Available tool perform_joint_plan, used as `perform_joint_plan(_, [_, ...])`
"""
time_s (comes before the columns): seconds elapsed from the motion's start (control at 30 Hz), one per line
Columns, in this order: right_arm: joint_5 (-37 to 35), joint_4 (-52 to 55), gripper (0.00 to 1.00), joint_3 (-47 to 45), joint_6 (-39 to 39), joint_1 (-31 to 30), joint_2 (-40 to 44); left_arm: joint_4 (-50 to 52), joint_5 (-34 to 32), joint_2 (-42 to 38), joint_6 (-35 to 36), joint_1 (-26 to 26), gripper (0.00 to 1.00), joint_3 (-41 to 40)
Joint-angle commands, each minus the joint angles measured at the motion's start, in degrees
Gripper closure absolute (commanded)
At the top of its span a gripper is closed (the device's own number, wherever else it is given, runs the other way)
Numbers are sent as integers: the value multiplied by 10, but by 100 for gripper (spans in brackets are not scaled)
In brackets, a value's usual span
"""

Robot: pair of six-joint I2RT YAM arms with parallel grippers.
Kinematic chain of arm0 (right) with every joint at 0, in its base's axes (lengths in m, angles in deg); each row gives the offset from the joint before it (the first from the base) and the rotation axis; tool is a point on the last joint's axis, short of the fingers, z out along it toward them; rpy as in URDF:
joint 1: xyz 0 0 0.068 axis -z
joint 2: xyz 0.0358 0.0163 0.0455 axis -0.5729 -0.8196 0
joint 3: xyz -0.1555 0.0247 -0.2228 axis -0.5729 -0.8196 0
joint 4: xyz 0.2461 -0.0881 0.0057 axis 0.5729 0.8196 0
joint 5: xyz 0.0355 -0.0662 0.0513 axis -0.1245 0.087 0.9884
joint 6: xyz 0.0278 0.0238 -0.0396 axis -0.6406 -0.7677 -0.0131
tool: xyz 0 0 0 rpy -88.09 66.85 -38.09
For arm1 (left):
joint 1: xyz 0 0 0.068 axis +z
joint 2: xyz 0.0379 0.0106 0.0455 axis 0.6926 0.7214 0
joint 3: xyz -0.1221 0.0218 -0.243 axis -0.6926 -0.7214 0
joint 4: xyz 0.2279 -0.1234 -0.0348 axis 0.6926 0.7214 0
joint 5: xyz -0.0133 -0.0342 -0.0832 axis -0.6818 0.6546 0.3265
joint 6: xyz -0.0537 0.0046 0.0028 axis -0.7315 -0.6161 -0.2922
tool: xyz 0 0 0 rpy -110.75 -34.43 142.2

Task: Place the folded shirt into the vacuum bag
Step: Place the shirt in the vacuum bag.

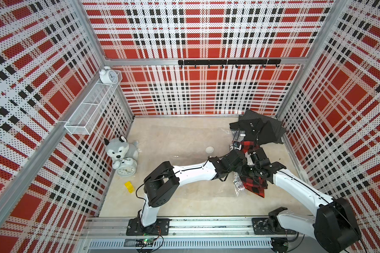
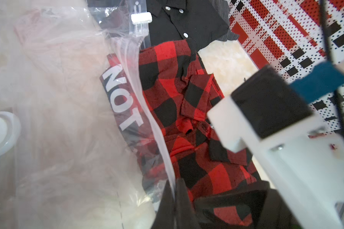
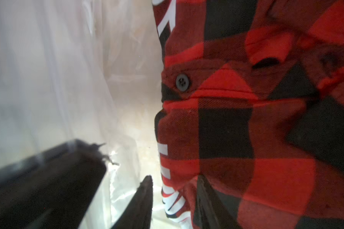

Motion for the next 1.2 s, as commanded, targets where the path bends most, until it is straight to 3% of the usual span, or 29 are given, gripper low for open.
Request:
perform_joint_plan(0.0, [-22,5,58,27,5,-3,24,-5,-11,-7,9,-6,100,-10])
perform_joint_plan(0.6, [-25,-12,56,46,34,55,8,16,-35,-13,2,1,100,-25])
perform_joint_plan(0.87, [98,-169,67,-4,9,55,-80,14,-32,-15,8,-6,100,-19])
perform_joint_plan(1.07, [94,-259,76,-54,-15,55,-205,11,-36,-17,4,-8,100,-29])
perform_joint_plan(1.17, [109,-284,73,-73,-31,48,-200,9,-38,-17,4,-8,100,-32])
